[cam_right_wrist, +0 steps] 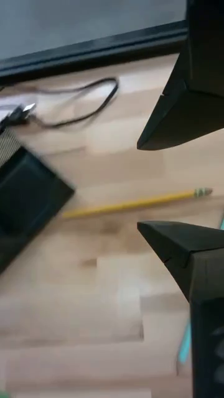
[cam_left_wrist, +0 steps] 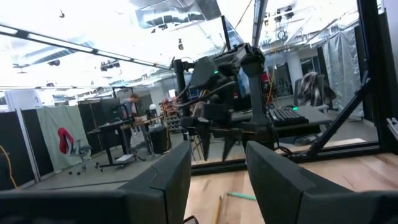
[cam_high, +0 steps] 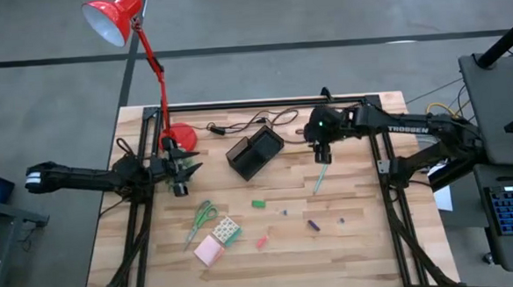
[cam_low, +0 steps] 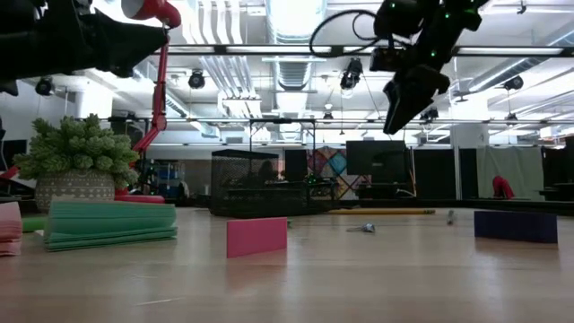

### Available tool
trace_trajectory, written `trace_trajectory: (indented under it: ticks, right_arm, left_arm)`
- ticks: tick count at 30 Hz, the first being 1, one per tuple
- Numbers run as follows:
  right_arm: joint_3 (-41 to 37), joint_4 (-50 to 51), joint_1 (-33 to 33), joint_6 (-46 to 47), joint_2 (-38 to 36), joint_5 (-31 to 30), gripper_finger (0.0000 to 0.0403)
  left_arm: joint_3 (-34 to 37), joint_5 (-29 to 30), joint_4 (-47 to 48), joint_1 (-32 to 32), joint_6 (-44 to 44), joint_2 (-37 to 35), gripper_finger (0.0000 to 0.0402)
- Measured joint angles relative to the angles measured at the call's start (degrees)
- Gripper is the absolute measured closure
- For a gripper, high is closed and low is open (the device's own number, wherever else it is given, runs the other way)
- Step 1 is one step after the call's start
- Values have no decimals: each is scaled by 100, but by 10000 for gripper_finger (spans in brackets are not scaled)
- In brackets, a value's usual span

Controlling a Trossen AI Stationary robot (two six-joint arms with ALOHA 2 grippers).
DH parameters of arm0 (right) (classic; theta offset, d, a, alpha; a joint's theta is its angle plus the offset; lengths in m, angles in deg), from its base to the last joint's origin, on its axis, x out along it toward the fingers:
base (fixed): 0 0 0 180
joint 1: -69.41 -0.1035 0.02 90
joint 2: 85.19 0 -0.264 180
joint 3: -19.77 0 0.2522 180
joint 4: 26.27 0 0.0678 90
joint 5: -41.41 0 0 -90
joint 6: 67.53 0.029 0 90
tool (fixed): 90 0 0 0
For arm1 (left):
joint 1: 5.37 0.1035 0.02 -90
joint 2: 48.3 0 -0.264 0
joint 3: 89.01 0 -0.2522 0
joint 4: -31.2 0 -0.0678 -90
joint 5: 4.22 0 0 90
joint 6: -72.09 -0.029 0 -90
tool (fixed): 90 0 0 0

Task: Pick and place office supplies into organizer
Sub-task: Put the yellow pencil into the black desk organizer

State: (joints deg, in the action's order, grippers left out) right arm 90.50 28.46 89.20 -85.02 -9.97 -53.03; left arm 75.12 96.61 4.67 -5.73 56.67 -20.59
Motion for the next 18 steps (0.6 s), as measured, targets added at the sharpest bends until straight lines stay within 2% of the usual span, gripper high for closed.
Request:
trace_trajectory:
  ticks: [7, 18]
  right_arm:
    - [-5, -20, 451, -520, 141, 298, 216]
    - [-5, -101, 490, -812, 1006, 318, 216]
  left_arm:
    - [0, 0, 20, 0, 0, 104, 259]
    - [0, 0, 20, 1, 4, 104, 259]
